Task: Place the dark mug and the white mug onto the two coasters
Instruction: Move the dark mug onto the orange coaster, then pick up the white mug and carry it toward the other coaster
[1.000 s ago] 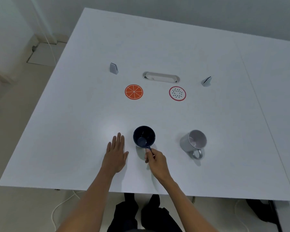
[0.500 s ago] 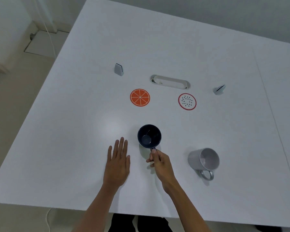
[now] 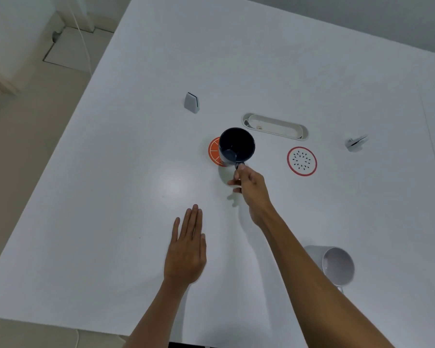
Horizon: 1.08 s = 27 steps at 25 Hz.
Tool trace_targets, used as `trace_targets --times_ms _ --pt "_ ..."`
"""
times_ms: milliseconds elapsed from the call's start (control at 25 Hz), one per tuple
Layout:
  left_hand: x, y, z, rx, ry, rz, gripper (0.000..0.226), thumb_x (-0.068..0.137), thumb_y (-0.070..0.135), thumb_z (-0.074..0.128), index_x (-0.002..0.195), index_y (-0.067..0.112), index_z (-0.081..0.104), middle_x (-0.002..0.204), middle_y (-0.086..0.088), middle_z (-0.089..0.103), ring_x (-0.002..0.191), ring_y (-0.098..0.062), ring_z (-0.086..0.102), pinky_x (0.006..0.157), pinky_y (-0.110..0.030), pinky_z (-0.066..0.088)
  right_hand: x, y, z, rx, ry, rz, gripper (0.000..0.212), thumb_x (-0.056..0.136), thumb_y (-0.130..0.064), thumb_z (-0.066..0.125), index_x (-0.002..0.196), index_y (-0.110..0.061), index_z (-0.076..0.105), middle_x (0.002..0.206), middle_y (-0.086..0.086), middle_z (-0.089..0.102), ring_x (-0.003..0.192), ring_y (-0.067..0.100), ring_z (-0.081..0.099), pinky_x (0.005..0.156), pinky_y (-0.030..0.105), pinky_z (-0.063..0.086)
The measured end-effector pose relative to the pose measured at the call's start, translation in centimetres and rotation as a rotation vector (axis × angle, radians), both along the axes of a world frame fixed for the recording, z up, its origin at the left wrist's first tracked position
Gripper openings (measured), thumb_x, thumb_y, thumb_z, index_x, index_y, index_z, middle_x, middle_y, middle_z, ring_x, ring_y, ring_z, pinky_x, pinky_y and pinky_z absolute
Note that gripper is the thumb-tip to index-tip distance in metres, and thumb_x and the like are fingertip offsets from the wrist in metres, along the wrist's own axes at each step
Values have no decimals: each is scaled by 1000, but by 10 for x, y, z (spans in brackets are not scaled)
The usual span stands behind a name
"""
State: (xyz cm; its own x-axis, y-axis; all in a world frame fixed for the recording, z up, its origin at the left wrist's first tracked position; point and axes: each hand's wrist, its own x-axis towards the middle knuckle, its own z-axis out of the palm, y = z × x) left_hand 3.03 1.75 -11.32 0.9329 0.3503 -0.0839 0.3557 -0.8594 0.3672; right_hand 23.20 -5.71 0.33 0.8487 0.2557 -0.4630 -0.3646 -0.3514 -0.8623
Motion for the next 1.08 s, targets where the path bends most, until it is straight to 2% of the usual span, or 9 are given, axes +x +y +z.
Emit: trace_targets --times_ms 240,440,560,640,720,800,920,1000,1080 --pt "4 2 -2 5 -23 0 61 105 25 21 164 8 19 174 -7 18 162 -21 18 130 -45 18 27 21 -7 15 18 1 42 106 -35 40 70 -17 51 75 -1 64 81 20 63 68 26 49" --pt "5 2 -2 3 -14 8 62 105 23 27 164 9 17 174 -6 16 162 -20 16 130 -45 19 26 23 -13 10 45 -11 42 106 -34 39 70 -16 51 75 -1 64 84 23 63 67 27 50" --pt "5 2 -2 11 -10 3 62 104 23 29 164 9 18 174 -6 16 162 -20 16 130 -45 19 25 21 -13 19 47 -5 42 105 -37 42 71 -16 56 75 0 64 82 22 63 64 26 50" --pt "4 2 -3 15 -16 3 62 105 23 27 164 9 18 174 -6 16 162 -20 16 130 -44 18 25 20 -10 20 37 12 40 103 -39 45 79 -13 62 81 2 67 83 22 65 66 27 53" --pt "5 2 -2 26 -24 -2 61 105 24 25 164 8 18 174 -6 17 162 -20 17 130 -45 19 25 15 -7 17 33 12 35 103 -37 46 103 -7 63 96 5 69 90 24 68 72 30 57" --pt "5 2 -3 43 -32 -5 61 105 23 26 164 7 19 174 -7 18 162 -22 18 130 -46 20 17 1 -6 -30 35 -11 34 104 -37 44 123 -11 55 113 7 66 98 26 69 80 35 59" --pt "5 2 -1 63 -23 -5 61 105 23 25 164 7 18 174 -8 17 162 -22 18 131 -46 20 -21 -41 -27 -201 -151 37 35 104 -34 43 132 -16 53 127 8 63 116 26 63 94 38 53" --pt "4 2 0 73 -10 -4 62 105 24 27 163 6 19 174 -9 18 162 -24 19 131 -47 20 -56 -72 -51 -377 -277 159 44 105 -33 40 144 -14 47 147 8 52 137 23 48 112 38 41" --pt "3 -3 1 69 3 3 63 104 26 30 163 5 20 173 -11 18 162 -26 18 131 -48 19 -86 -99 -72 -557 -382 299 53 106 -34 35 155 -14 32 164 4 29 153 19 24 124 38 24"
